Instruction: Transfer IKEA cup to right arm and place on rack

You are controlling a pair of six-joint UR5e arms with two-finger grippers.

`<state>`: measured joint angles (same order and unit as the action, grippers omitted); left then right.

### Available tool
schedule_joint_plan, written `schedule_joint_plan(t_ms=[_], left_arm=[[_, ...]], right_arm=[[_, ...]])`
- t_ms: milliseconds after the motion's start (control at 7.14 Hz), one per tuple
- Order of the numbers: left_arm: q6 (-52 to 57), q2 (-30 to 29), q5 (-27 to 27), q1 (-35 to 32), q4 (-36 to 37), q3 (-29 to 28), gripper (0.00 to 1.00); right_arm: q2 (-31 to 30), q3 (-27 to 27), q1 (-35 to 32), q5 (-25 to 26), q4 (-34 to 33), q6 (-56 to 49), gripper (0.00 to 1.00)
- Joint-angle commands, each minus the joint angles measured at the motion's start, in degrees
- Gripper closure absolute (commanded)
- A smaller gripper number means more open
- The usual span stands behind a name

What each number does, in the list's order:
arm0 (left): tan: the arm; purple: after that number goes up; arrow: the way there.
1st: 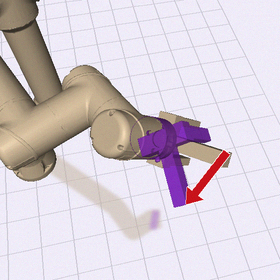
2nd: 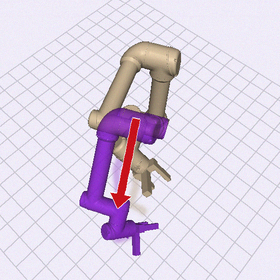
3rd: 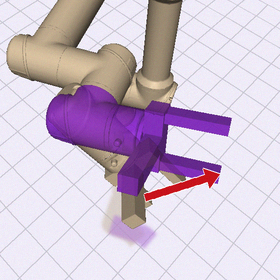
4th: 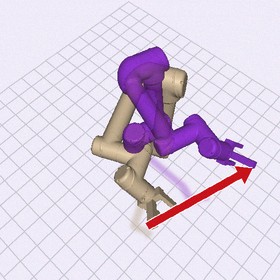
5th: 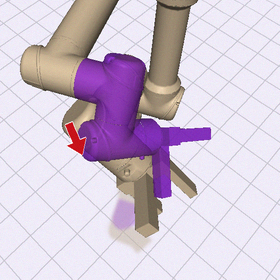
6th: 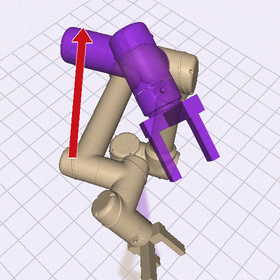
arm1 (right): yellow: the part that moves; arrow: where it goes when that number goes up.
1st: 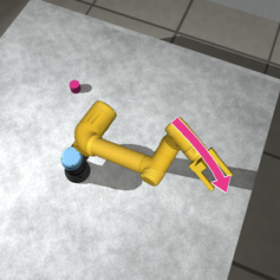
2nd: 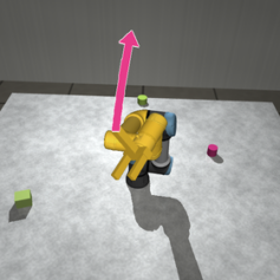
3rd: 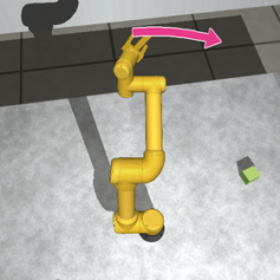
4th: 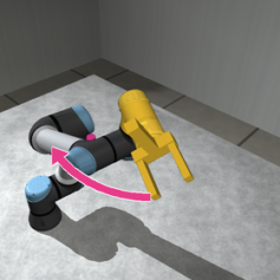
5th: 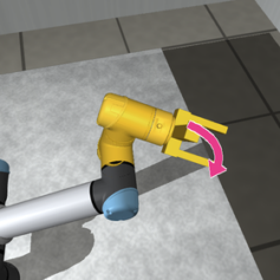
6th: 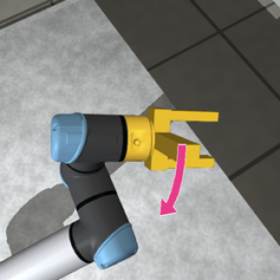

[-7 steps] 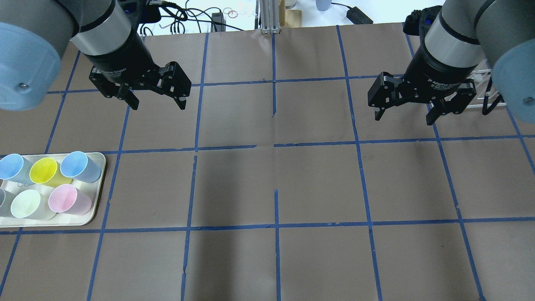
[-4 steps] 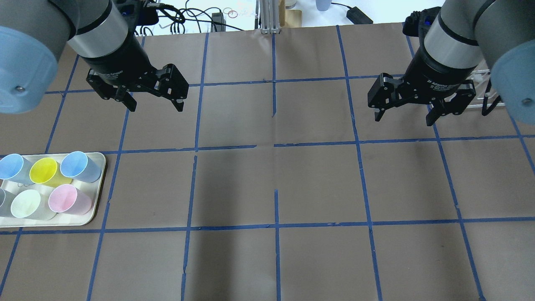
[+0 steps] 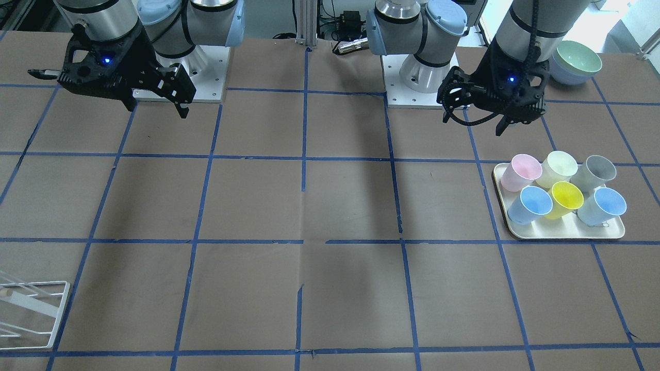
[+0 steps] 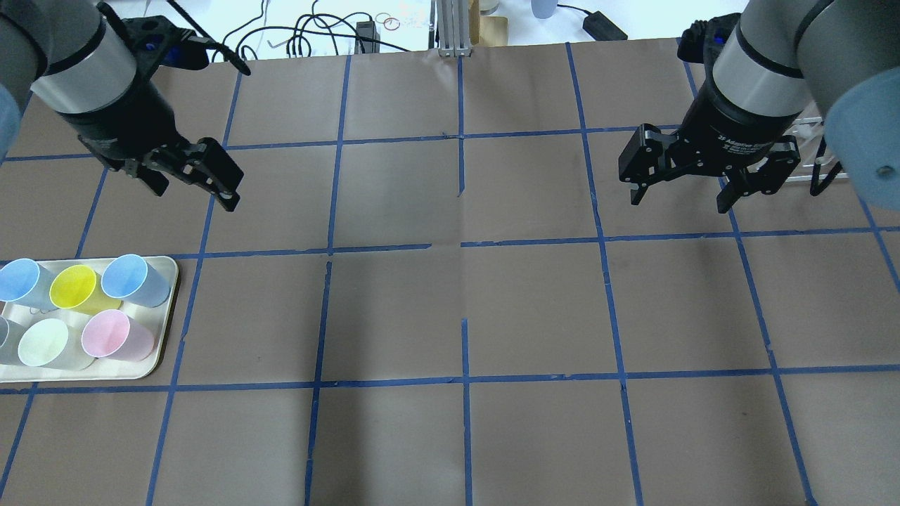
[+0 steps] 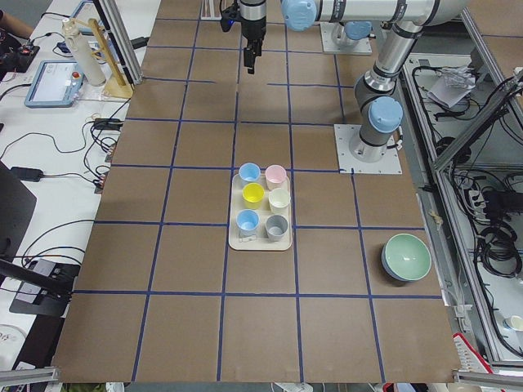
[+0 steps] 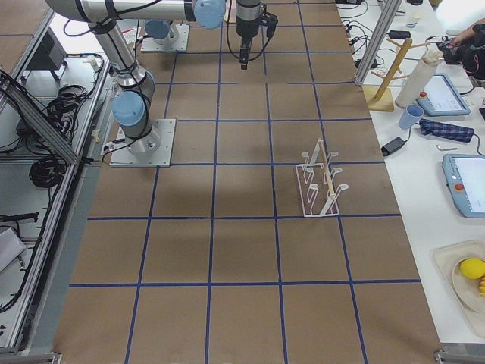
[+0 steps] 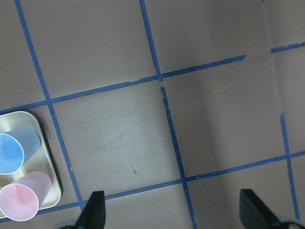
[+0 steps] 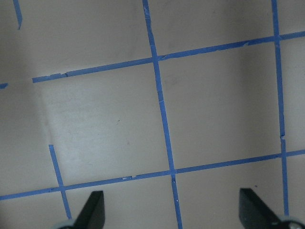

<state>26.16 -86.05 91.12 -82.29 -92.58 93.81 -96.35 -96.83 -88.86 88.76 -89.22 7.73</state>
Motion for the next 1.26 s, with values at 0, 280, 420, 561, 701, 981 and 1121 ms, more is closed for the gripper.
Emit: schedule_joint_plan(t_ms=[0,280,420,561,701,981,1121], left_arm=[[16.12,1.32,0.82,7.98,0.55,3.47,0.0],[28.36,1.24,0.64,16.51,3.96,6.46,0.0],[33.46,0.98,0.47,19.85,6.77,8.13,0.0],[38.56,0.89,0.47,22.76,9.4,10.76,0.0],[42.96,0.8,0.38,25.31,13.69,13.48,0.0],[52.73,-1.39,-0.23,33.47,22.07,17.97,0.0],[56.33,-2.7,-1.02,35.42,24.09,18.51,0.0]], right_arm=[[0.02,-0.03,0.0,0.01,-0.08,0.09,0.0],[0.11,-0.12,0.0,0.01,-0.17,0.09,0.0],[0.11,-0.12,0.0,0.1,-0.08,0.0,0.0],[0.11,-0.12,0.0,0.1,-0.08,-0.09,0.0],[0.11,-0.12,0.0,0.01,-0.08,-0.26,0.0],[0.2,-0.12,0.0,0.19,-0.08,-0.35,0.0],[0.2,-0.03,0.09,1.15,-0.43,-0.61,0.0]])
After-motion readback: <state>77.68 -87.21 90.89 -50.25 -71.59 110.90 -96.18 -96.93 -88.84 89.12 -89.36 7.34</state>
